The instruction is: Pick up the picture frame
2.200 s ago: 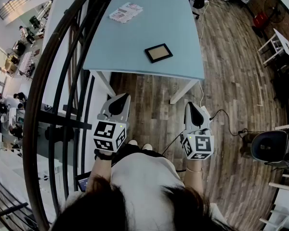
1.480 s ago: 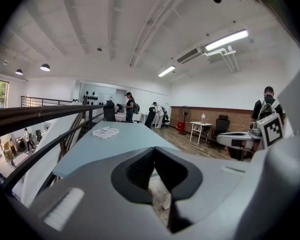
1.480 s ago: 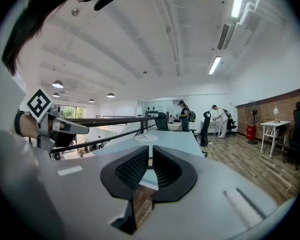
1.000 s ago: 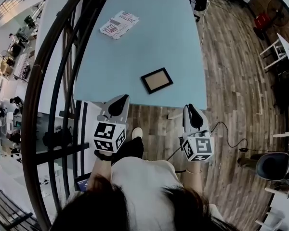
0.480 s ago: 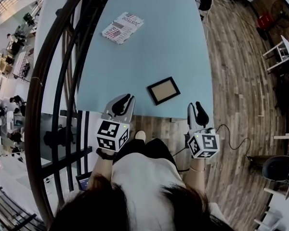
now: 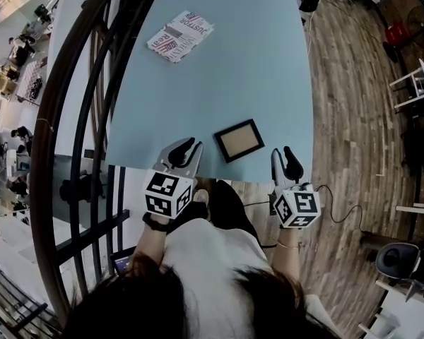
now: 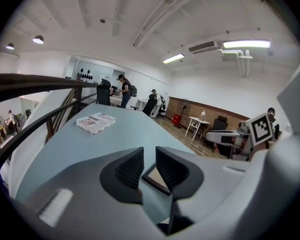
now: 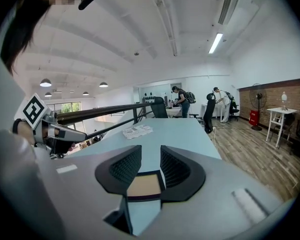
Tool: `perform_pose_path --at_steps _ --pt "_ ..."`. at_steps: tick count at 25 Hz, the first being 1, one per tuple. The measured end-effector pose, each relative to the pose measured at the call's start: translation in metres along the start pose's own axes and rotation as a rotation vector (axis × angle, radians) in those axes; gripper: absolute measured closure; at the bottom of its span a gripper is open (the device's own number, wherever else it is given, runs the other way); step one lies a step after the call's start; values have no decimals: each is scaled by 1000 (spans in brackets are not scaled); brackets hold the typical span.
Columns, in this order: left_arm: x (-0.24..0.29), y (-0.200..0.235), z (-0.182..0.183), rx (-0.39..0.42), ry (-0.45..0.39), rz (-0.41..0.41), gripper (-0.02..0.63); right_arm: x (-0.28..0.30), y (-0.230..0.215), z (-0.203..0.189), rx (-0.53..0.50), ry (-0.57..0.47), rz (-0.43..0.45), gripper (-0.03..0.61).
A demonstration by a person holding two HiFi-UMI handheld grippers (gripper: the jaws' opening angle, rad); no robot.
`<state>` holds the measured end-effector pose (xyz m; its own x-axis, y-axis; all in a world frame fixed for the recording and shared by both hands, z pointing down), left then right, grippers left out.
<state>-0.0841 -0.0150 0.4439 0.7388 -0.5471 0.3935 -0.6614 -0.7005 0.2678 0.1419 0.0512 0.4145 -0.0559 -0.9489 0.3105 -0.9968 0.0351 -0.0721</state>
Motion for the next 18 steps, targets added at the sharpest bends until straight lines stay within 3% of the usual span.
perform_pose_path --at_steps 11,18 --pt "77 20 17 -80 37 71 526 82 -38 -2 -16 92 157 485" --pt "102 18 3 -171 64 133 523 118 -47 -15 -35 160 277 485"
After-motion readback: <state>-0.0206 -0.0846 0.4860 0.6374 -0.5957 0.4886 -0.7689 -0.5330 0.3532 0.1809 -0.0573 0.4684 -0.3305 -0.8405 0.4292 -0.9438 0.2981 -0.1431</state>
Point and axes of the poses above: the fingertips, and each gripper's own axes: x forward along the fingers, y to its left, z out of its top, the point moved 2 cm from there along -x, backward along the fingers, and after that the axes turned 2 degrees about -z, right-handed, at the moved point
